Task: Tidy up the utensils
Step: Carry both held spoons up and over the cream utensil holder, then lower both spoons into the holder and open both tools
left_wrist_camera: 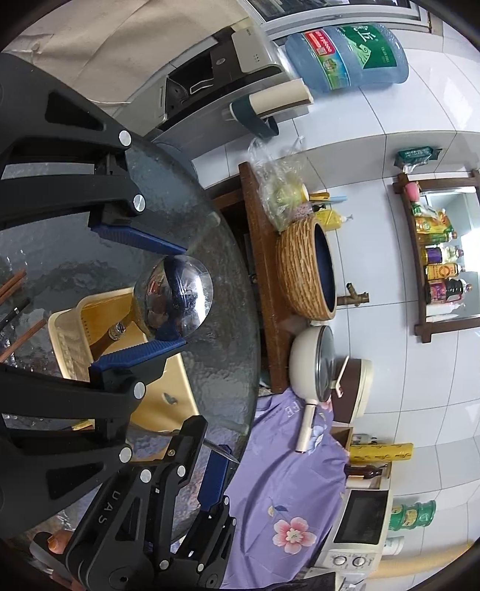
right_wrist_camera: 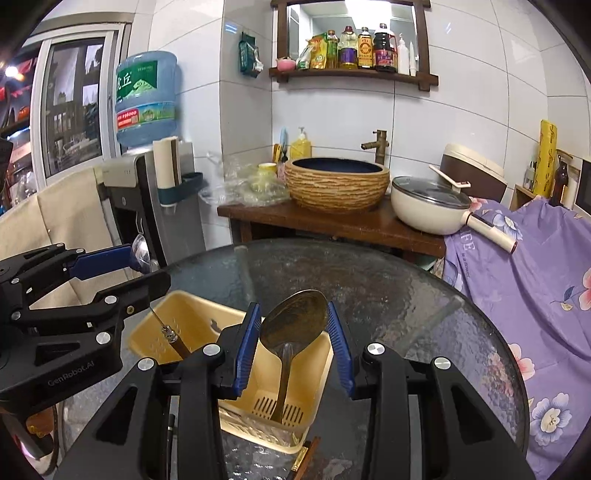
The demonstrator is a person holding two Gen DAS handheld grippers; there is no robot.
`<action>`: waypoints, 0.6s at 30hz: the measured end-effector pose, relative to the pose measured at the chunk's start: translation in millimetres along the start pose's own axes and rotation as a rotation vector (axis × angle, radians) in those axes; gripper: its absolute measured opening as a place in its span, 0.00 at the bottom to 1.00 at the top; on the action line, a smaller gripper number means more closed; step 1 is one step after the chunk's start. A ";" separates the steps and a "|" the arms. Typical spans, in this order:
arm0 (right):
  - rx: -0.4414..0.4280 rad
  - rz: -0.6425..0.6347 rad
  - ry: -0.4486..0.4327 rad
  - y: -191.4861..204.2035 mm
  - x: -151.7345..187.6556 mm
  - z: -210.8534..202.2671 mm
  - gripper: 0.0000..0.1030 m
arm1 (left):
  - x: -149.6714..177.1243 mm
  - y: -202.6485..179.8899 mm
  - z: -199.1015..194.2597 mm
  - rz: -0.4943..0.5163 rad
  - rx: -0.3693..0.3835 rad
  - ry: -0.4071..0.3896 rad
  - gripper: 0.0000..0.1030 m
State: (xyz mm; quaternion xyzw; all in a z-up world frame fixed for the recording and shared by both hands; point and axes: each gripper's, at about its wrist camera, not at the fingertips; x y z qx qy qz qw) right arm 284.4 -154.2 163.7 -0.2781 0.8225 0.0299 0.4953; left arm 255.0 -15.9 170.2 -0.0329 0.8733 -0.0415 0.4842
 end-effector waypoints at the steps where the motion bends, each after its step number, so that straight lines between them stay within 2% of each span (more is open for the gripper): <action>1: -0.002 -0.001 0.003 0.3 1.0 0.5 0.35 | 1.5 -0.5 0.5 0.003 -0.001 0.001 0.46; 16: 0.001 -0.019 0.039 -0.8 10.3 4.7 0.35 | 11.9 -6.4 7.1 0.043 0.000 0.011 0.46; 18: 0.006 -0.024 0.033 -0.6 10.8 4.1 0.40 | 11.7 -6.4 6.2 0.045 -0.005 0.005 0.46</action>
Point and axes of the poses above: each gripper's, at about its wrist camera, not at the fingertips, and z roughly the way its jaws point, y to its left, x to its underside, and after that the axes turned 15 degrees about -z, right-handed
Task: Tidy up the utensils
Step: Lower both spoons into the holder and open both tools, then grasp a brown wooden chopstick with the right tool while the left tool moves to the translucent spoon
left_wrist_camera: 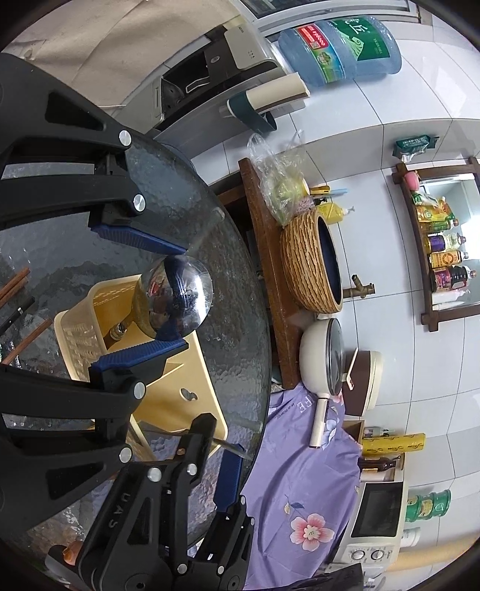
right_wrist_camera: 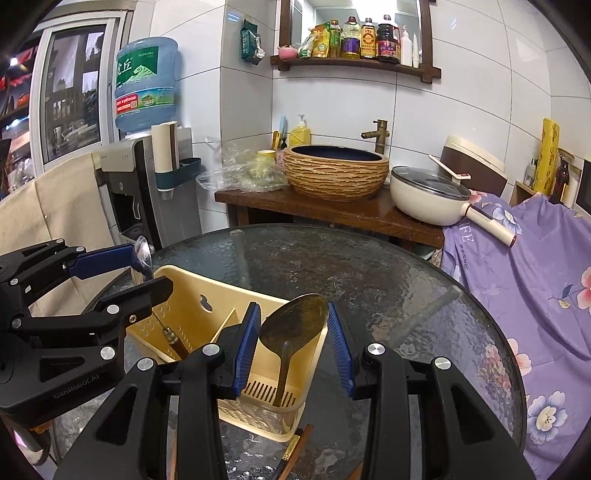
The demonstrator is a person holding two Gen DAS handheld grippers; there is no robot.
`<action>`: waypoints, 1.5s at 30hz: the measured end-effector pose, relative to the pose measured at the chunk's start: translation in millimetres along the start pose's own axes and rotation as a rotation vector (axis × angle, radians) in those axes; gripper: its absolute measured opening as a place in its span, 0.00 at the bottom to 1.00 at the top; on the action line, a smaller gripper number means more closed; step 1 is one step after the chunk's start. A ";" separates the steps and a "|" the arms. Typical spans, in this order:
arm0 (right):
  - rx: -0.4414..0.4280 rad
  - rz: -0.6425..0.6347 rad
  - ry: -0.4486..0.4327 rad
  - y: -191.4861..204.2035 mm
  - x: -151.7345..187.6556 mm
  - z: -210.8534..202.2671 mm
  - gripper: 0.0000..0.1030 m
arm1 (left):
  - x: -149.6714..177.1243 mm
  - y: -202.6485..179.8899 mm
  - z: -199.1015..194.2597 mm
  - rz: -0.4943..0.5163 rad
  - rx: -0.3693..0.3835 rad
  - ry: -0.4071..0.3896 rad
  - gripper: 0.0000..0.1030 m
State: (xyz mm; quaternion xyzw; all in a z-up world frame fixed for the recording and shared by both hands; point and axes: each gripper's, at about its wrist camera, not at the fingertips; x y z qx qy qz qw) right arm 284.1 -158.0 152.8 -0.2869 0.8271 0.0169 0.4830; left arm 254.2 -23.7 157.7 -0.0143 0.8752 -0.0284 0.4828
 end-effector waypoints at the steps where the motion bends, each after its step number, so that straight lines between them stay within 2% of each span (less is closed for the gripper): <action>1: -0.001 -0.001 -0.004 -0.1 0.2 -0.1 0.44 | -0.4 0.6 -1.1 -0.001 0.001 -0.004 0.46; 3: 0.009 0.002 -0.025 -1.0 0.5 -3.1 0.56 | -1.4 1.4 -4.4 -0.003 0.004 -0.015 0.46; 8: 0.012 0.013 -0.050 -5.4 -2.2 -10.9 0.56 | -6.2 2.3 -20.5 -0.003 0.009 -0.058 0.48; 10: 0.011 0.020 -0.059 -8.0 -2.6 -14.5 0.56 | -9.0 3.4 -28.3 -0.005 0.009 -0.079 0.53; 15: 0.000 0.050 -0.084 -12.7 -0.8 -27.7 0.56 | -12.3 8.5 -49.7 -0.025 0.020 -0.124 0.59; 17: -0.002 0.047 -0.089 -12.1 0.8 -33.1 0.56 | -9.9 11.8 -58.9 -0.038 0.029 -0.138 0.65; 26: -0.019 0.071 -0.079 -8.6 22.9 -60.9 0.56 | 15.9 26.8 -94.4 -0.092 0.052 -0.153 0.69; 33: -0.028 0.108 -0.042 -10.2 54.8 -74.2 0.56 | 47.1 37.0 -103.9 -0.119 0.042 -0.114 0.69; 41: -0.022 0.112 0.030 -3.0 92.3 -72.9 0.56 | 95.1 43.5 -88.3 -0.140 0.050 0.002 0.69; 45: -0.011 0.119 0.074 0.5 110.6 -69.2 0.56 | 121.3 34.9 -77.5 -0.116 0.074 0.057 0.69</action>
Point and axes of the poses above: each gripper's, at about its wrist camera, not at the fingertips, and z roughly the way its jaws point, y to its left, x to its underside, and after that the axes turned 15 degrees about -z, right-handed
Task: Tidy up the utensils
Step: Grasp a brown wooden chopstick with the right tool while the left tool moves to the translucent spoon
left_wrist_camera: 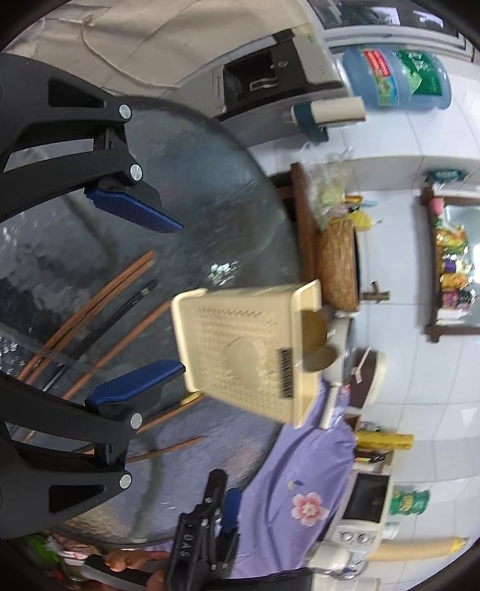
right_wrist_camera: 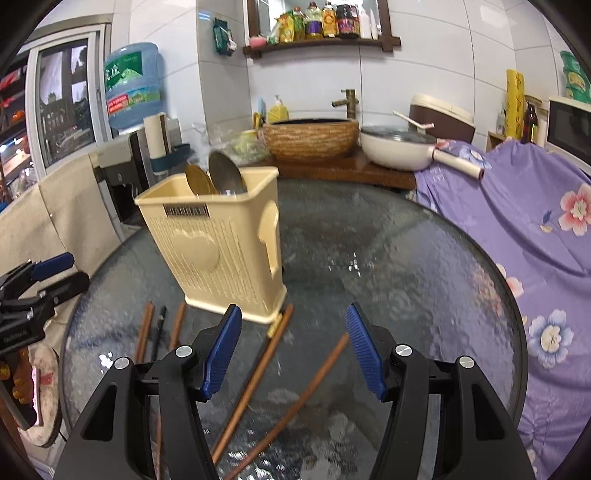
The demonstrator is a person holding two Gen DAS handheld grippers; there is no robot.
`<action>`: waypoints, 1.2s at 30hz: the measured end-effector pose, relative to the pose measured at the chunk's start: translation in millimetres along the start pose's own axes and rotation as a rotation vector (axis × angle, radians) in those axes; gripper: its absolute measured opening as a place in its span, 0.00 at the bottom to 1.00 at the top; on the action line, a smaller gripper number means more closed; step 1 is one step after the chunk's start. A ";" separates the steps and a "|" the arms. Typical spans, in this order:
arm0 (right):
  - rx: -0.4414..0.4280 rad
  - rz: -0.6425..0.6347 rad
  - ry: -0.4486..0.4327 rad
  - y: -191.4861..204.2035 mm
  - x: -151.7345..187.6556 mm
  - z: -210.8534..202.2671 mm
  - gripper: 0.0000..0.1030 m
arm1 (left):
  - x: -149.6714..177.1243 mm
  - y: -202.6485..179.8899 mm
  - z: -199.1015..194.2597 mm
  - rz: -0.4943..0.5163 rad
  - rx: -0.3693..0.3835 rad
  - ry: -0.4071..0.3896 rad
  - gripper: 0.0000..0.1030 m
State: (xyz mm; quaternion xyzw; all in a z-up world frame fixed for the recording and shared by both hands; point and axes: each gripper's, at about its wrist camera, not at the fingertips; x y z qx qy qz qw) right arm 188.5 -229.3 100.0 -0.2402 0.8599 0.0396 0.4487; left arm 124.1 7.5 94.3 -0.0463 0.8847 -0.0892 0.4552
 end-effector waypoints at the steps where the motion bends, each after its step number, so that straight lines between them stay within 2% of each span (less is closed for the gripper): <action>1: 0.004 -0.001 0.011 0.7 3.0 1.4 0.56 | 4.1 -2.1 3.1 0.006 0.004 0.011 0.69; 6: 0.028 0.001 0.099 4.9 21.8 14.5 0.56 | 25.0 -14.6 19.1 0.046 0.048 0.076 0.65; 12: 0.030 0.039 0.176 2.8 36.9 31.6 0.52 | 36.5 -35.2 39.6 0.142 0.093 0.152 0.63; 20: 0.027 0.067 0.232 -0.5 45.2 48.9 0.50 | 44.6 -59.7 66.6 0.300 0.124 0.218 0.62; 22: 0.016 0.077 0.241 -1.7 46.1 52.3 0.49 | 44.3 -62.4 74.1 0.313 0.141 0.239 0.58; 32: 0.016 0.127 0.293 -11.2 43.9 71.6 0.44 | 45.2 -69.3 91.5 0.370 0.155 0.271 0.56; 36: 0.030 0.153 0.310 -13.2 40.8 78.3 0.42 | 47.0 -70.9 96.0 0.370 0.164 0.293 0.50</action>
Point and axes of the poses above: each gripper's, at about its wrist camera, not at the fingertips, and z roughly the way its jaws point, y to its left, x to its underside, and after that the axes turned 15 degrees about -z, right-handed
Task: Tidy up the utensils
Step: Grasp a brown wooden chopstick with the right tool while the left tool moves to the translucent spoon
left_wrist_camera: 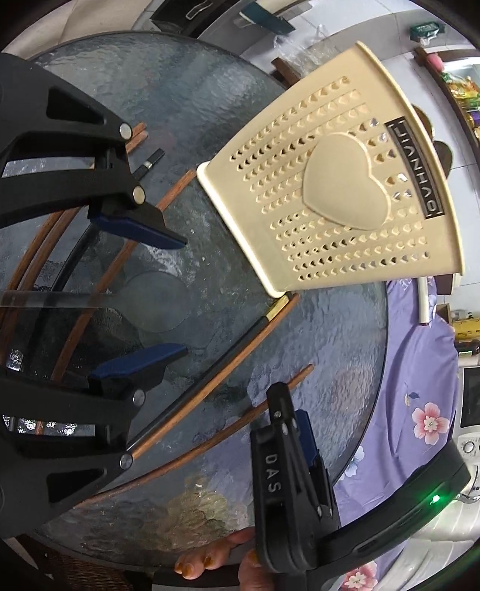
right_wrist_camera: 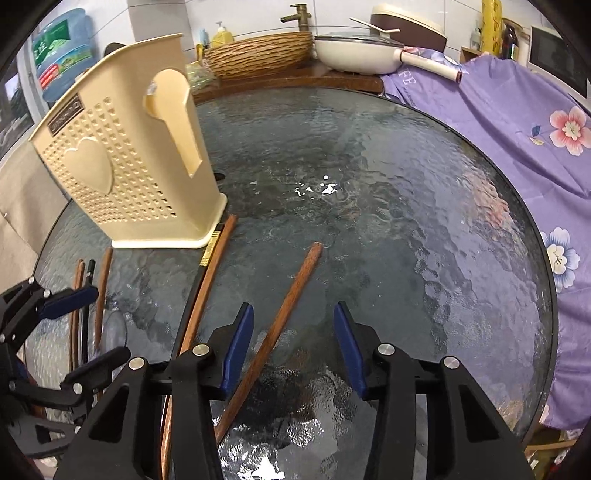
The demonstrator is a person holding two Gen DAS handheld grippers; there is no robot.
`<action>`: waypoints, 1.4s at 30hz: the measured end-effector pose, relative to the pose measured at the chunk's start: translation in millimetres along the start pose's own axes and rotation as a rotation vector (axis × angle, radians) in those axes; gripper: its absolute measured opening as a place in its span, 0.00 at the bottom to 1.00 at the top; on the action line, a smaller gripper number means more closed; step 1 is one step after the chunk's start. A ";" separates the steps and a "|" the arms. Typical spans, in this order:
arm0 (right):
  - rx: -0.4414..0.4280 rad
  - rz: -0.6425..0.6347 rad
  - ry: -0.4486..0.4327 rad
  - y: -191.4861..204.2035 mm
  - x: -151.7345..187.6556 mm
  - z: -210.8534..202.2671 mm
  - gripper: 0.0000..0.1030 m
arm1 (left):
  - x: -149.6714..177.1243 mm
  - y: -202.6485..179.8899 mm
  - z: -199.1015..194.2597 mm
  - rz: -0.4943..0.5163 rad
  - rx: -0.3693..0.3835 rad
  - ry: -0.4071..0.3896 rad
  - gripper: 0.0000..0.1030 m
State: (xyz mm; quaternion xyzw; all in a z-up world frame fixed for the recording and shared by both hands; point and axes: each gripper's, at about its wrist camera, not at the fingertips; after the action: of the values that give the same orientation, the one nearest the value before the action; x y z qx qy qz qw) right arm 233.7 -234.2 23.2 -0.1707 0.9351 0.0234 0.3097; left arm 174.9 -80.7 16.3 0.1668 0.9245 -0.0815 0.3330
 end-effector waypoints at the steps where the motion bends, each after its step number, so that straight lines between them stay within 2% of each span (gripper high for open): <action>1: 0.001 0.004 0.003 -0.4 -1.4 1.3 0.42 | 0.3 0.3 0.9 -0.001 -0.001 0.002 0.50; 13: 0.084 0.010 0.037 8.3 -13.7 13.4 0.33 | 4.8 0.7 6.1 -0.017 0.013 0.018 0.37; 25: 0.107 0.031 0.056 16.3 -19.8 18.3 0.26 | 4.4 -5.3 7.5 -0.024 -0.001 0.017 0.36; 30: 0.107 0.051 0.072 14.5 -29.1 23.7 0.16 | 3.3 -7.8 8.4 -0.026 -0.016 0.020 0.36; 36: 0.114 0.062 0.075 14.5 -34.5 27.8 0.09 | 3.9 -5.0 8.1 -0.078 -0.028 0.019 0.35; 42: 0.122 0.051 0.064 17.5 -34.2 28.5 0.07 | 5.8 -5.9 7.0 -0.106 -0.041 0.016 0.35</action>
State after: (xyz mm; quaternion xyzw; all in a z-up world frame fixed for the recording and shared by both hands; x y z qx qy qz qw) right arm 269.8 -203.1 19.3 -0.1284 0.9482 -0.0311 0.2889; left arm 172.7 -86.5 7.4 0.1114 0.9361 -0.0786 0.3244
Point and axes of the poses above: each gripper's, at about its wrist camera, not at the fingertips, and z roughly the way its jaws point, y to its left, x to its underside, and after that the axes turned 15 degrees about -z, right-handed
